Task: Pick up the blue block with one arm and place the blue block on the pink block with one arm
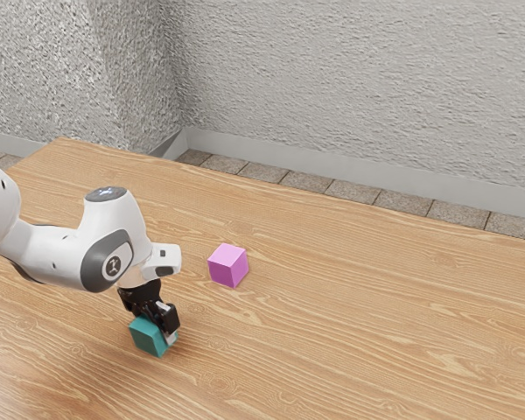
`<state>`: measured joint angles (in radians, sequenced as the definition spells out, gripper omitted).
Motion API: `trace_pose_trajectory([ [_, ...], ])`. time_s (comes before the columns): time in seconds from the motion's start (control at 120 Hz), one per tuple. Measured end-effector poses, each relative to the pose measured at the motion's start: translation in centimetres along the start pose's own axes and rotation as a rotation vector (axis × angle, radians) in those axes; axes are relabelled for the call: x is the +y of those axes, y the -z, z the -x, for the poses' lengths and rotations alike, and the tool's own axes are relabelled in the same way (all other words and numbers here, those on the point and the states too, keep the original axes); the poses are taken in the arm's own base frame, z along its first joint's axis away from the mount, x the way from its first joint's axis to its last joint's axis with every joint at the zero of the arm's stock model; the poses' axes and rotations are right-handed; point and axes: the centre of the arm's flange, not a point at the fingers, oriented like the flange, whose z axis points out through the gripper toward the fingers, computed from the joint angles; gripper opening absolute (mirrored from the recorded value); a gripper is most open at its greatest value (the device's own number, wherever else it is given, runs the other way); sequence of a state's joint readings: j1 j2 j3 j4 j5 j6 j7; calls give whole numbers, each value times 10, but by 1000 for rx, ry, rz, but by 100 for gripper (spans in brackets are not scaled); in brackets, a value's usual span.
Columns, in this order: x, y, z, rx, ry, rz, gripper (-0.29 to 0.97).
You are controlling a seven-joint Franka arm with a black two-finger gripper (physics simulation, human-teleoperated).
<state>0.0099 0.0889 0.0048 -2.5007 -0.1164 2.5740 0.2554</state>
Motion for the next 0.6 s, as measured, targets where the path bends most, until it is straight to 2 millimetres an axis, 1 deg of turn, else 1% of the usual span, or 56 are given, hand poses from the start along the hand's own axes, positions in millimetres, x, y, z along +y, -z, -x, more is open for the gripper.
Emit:
trace_pose_trajectory([
  [0.1, 0, 1, -1, 2, 1, 0, 49],
  [0.217, -1, 7, -7, 15, 2, -2, 42],
  [0.392, -2, 12, -12, 25, 2, -4, 39],
  [0.6, -3, 19, -25, 31, 6, -5, 35],
])
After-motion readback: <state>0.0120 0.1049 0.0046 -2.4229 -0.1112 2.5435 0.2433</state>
